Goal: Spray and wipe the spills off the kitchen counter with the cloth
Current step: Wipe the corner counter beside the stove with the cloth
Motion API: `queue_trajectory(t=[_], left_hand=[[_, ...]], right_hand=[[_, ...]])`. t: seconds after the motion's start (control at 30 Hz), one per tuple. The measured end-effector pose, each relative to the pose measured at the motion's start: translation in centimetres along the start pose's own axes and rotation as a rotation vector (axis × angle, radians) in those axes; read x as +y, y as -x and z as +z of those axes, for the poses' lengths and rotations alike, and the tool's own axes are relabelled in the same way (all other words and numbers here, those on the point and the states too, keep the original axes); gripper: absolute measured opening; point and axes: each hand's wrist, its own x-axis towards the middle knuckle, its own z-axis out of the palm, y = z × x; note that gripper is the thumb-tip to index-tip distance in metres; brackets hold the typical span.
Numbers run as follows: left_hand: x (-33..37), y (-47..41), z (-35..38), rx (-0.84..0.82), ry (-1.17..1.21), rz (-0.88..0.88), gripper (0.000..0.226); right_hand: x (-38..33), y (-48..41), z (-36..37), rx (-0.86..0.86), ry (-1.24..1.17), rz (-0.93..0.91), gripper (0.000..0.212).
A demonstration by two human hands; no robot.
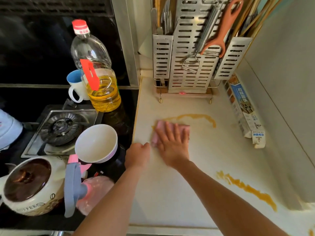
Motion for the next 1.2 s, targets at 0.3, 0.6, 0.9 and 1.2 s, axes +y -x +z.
queue_trajectory(t=[0.3, 0.6, 0.9, 1.2], left_hand=[[0.5, -0.5, -0.1, -0.012, -0.017, -0.060, 0.042], [0.5, -0.4, -0.2, -0.039, -0.004, -0.048, 0.041], [0.8, -0.2, -0.3, -0.041, 0.032, -0.100, 0.042], [0.6, -0.1, -0.5, -0.052, -0.020, -0.001, 0.035]], right_hand=[[0.8, -5.3, -1.3, -0.028, 0.035, -0.122, 0.052], [11.1, -4.2, -2.9, 0.044, -0.103, 0.371, 0.066], [1.1, -5.1, -2.0, -0.064, -0.031, 0.142, 0.063], [4.7, -3.8, -1.8, -0.010, 0.010, -0.119, 0.059]])
